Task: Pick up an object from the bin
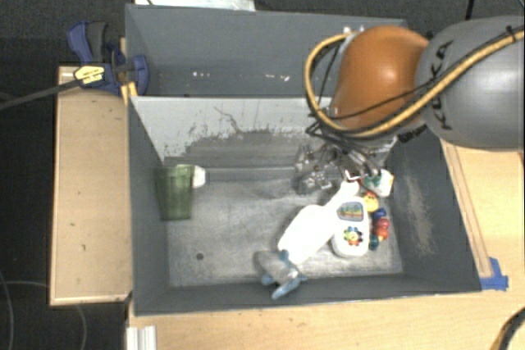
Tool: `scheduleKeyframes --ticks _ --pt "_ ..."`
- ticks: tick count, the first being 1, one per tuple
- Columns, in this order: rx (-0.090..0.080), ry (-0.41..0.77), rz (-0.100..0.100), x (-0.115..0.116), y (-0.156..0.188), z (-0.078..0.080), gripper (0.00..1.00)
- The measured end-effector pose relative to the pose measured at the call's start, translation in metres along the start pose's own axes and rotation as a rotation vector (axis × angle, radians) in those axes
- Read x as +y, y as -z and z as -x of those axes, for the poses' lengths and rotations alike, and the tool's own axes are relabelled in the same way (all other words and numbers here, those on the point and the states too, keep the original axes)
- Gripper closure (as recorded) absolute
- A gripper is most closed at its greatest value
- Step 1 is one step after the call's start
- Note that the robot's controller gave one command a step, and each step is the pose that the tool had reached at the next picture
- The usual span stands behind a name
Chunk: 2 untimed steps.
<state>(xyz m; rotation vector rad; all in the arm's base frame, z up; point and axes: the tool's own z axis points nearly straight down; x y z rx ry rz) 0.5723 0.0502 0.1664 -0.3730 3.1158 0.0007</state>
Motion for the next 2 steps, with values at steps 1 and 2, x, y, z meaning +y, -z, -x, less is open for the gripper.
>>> scheduleKeyframes --ticks 1,2 --pt "0.001 0.018 0.0 0.014 -0.0011 -0.0194 0.0" --pt "0.001 0.018 0.001 0.0139 -0.0011 -0.0194 0.0"
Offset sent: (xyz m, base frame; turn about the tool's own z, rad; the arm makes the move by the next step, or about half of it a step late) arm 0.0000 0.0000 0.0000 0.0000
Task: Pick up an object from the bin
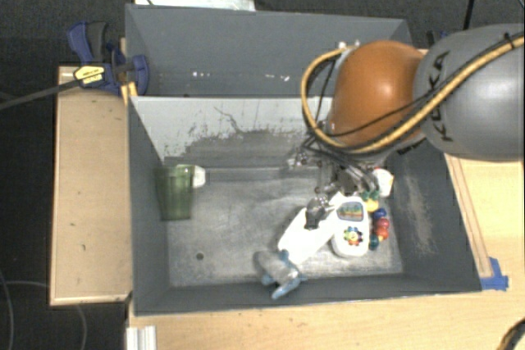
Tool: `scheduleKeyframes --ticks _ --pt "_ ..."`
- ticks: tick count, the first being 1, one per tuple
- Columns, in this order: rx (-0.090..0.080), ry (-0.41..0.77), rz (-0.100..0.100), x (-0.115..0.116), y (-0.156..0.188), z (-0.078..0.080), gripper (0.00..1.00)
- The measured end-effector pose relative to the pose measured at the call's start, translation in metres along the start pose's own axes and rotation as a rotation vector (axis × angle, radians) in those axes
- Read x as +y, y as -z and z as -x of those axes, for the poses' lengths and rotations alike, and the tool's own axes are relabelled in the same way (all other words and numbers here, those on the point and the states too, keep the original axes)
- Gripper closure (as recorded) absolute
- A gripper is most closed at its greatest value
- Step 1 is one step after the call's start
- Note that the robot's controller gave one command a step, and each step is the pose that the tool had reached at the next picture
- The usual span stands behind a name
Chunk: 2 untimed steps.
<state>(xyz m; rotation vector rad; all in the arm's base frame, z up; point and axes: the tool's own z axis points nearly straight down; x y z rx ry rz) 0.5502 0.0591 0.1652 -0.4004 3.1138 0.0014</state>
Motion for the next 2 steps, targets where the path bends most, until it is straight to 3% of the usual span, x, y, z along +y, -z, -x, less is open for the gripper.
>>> scheduleKeyframes --ticks 1,2 --pt "-0.007 0.056 -0.001 -0.046 -0.045 -0.013 0.0" --pt "-0.01 -0.034 -0.004 -0.01 -0.085 0.02 1.0"
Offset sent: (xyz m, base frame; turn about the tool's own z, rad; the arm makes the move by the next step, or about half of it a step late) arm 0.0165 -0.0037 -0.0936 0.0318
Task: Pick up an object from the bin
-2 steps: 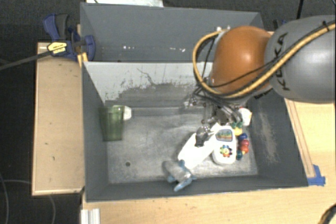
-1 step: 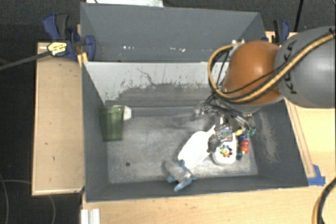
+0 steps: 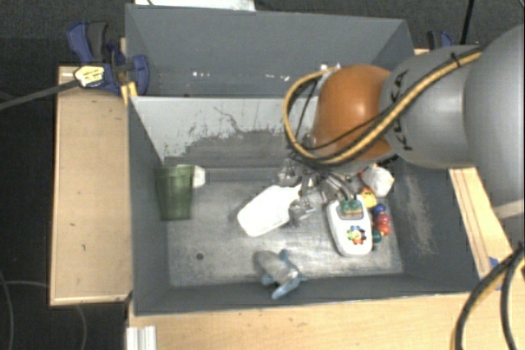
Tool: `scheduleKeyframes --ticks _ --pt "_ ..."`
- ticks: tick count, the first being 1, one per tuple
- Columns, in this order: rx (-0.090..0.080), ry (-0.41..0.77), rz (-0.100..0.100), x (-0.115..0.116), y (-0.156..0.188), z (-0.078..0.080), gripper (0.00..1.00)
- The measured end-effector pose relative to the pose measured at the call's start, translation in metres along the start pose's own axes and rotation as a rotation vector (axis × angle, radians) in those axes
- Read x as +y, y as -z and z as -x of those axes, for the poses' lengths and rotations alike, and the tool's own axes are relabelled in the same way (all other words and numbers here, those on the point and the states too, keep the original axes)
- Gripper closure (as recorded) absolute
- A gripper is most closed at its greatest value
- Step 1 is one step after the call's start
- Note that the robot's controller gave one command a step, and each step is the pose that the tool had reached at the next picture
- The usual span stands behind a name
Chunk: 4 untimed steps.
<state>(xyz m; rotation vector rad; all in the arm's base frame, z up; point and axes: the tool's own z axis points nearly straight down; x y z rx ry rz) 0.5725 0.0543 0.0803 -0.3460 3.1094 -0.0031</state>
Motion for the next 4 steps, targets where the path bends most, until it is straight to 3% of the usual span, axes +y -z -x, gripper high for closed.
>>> scheduleKeyframes --ticks 1,2,3,4 --pt "0.0 0.0 0.0 0.0 0.0 0.0 1.0" --pt "0.016 -0.03 0.004 0.013 0.044 -0.012 1.0" --pt "0.014 -0.027 0.004 0.001 0.105 -0.012 1.0" --pt "0.015 -0.043 0.004 0.013 0.172 -0.031 1.0"
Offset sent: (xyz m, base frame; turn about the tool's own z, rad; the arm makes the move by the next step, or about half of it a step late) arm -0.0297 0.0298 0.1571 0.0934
